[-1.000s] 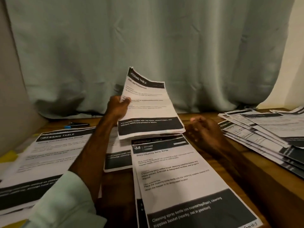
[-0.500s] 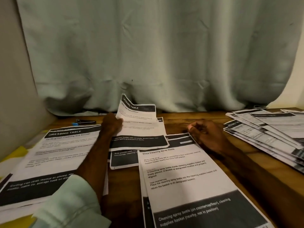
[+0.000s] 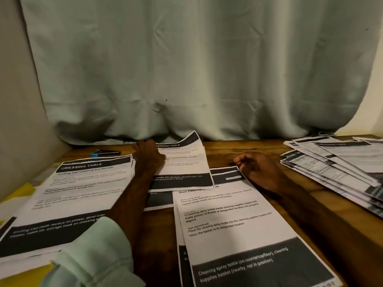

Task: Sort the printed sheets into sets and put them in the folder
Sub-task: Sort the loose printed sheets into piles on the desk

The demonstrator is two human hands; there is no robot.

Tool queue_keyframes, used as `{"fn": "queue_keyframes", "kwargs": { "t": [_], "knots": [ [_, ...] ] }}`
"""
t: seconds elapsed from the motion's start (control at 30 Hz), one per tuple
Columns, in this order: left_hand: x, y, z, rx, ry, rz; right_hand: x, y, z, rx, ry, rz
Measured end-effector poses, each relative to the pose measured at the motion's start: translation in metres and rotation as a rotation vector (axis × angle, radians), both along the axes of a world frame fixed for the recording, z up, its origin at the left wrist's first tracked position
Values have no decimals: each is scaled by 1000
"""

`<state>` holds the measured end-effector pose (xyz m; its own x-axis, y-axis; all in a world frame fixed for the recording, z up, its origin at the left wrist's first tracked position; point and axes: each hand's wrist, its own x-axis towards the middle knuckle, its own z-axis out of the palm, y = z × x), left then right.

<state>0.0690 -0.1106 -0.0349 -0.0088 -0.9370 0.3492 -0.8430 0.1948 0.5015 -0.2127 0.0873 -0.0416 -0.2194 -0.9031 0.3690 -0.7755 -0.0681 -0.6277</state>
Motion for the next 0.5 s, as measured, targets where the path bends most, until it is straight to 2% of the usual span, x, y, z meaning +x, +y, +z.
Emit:
{"fn": "queue_keyframes", "kwargs": {
  "t": [0.13,0.23,0.33,0.4,0.5],
  "knots": [
    [-21,12,6,-143,-58,-120,-4,-2,-1,-7,99,-21],
    [-41,18,4,-321,-32,-331,-14,-2,0,10,121,-90],
    [-62,35,3,-369,-13,-536,-27,6,7,21,125,-195],
    [-83,53,9,-334,-27,-645,-37,17,12,19,100,-313],
    [-111,86,22,-137,-175,-795,-59,37,14,-29,176,-508]
  ]
}}
